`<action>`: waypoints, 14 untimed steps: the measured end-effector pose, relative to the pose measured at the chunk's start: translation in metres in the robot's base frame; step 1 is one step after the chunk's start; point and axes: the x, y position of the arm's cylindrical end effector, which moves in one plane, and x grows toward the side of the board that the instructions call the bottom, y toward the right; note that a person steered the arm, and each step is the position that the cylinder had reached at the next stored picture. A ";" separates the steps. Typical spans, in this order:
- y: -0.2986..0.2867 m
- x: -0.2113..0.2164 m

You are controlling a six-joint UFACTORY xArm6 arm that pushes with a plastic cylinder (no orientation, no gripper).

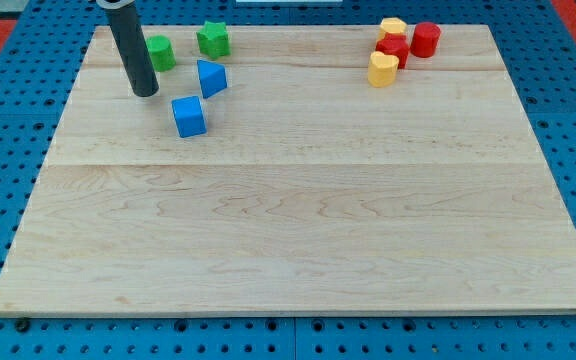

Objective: Separate the blue blocks from the green blocks

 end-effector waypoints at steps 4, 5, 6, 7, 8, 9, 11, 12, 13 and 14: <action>-0.015 -0.049; -0.051 -0.060; -0.034 -0.083; 0.011 -0.085; 0.032 -0.066; 0.067 -0.040; 0.093 0.020; 0.120 -0.006; 0.145 -0.014; 0.180 0.002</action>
